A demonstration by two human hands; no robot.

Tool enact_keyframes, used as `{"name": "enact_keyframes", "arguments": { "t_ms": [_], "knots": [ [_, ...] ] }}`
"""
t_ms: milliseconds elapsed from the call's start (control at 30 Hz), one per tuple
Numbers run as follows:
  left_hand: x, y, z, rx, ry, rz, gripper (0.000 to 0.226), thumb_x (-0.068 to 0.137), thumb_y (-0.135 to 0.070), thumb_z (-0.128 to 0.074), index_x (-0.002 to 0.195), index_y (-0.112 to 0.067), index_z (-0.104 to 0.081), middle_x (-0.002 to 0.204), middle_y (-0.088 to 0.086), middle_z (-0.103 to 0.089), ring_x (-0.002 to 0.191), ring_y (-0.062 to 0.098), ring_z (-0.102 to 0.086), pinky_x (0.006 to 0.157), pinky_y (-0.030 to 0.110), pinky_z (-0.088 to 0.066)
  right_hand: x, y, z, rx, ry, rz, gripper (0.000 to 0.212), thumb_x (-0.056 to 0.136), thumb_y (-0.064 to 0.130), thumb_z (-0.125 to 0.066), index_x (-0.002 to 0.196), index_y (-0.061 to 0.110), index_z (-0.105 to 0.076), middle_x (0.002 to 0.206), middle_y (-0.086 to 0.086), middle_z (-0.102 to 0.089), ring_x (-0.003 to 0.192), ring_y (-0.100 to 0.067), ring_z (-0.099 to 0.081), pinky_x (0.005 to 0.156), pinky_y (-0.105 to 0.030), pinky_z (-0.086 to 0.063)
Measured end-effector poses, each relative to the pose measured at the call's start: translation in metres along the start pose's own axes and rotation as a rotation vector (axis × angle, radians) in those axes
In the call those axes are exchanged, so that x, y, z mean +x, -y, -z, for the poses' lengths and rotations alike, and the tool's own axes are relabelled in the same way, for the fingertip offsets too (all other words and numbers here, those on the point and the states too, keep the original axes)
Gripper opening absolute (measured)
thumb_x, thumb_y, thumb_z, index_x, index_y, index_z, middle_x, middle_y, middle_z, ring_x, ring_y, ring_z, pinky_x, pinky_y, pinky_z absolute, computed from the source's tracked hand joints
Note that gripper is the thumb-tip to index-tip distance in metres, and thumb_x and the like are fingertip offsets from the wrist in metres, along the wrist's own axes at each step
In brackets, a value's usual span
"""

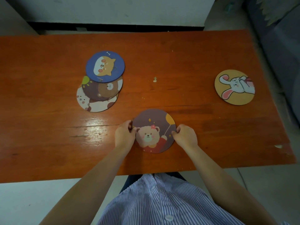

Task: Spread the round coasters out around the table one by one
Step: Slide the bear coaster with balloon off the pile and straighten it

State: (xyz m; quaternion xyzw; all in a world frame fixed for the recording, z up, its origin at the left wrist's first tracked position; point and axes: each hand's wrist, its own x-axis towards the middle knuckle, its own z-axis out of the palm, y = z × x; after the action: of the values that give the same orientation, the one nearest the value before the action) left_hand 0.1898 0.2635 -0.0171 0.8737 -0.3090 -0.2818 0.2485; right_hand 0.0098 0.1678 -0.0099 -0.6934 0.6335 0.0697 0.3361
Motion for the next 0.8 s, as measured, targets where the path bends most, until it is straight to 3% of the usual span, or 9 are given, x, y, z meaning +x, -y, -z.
{"name": "enact_keyframes", "arguments": {
  "t_ms": [167, 333, 567, 800],
  "knots": [
    [-0.001, 0.003, -0.003, -0.01, 0.037, -0.058, 0.028, 0.086, -0.016, -0.06, 0.112, -0.005, -0.06, 0.1, 0.015, -0.065, 0.093, 0.029, -0.059, 0.076, 0.035, -0.046, 0.001, -0.003, 0.002, 0.069, -0.024, -0.014, 0.018, 0.092, 0.022, -0.054, 0.079, 0.013, -0.045, 0.065, 0.003, -0.044, 0.069, -0.018, -0.047, 0.043, -0.021, -0.027],
    [-0.002, -0.001, -0.007, -0.018, 0.04, -0.074, 0.033, 0.086, -0.015, -0.06, 0.117, -0.007, -0.059, 0.104, 0.015, -0.065, 0.097, 0.029, -0.058, 0.083, 0.039, -0.048, 0.001, -0.007, 0.008, 0.087, -0.015, -0.02, 0.017, 0.092, 0.018, -0.054, 0.079, 0.012, -0.045, 0.061, 0.007, -0.038, 0.069, -0.018, -0.046, 0.044, -0.018, -0.025],
    [-0.006, -0.003, -0.011, 0.009, 0.08, -0.102, 0.036, 0.086, -0.021, -0.061, 0.119, -0.007, -0.058, 0.105, 0.014, -0.064, 0.094, 0.027, -0.059, 0.079, 0.036, -0.048, 0.004, -0.014, 0.012, 0.119, 0.003, -0.1, 0.037, 0.088, 0.012, -0.053, 0.057, 0.02, -0.034, 0.06, 0.004, -0.039, 0.052, -0.008, -0.036, 0.043, -0.022, -0.024],
    [-0.011, -0.007, -0.016, 0.034, 0.097, -0.166, 0.028, 0.085, -0.02, -0.062, 0.108, -0.004, -0.062, 0.096, 0.015, -0.065, 0.088, 0.029, -0.059, 0.071, 0.035, -0.047, 0.004, -0.025, 0.015, 0.002, 0.034, -0.114, 0.036, 0.088, 0.017, -0.054, 0.058, 0.021, -0.035, 0.061, 0.003, -0.041, 0.052, -0.01, -0.039, 0.042, -0.022, -0.028]
  ]
}}
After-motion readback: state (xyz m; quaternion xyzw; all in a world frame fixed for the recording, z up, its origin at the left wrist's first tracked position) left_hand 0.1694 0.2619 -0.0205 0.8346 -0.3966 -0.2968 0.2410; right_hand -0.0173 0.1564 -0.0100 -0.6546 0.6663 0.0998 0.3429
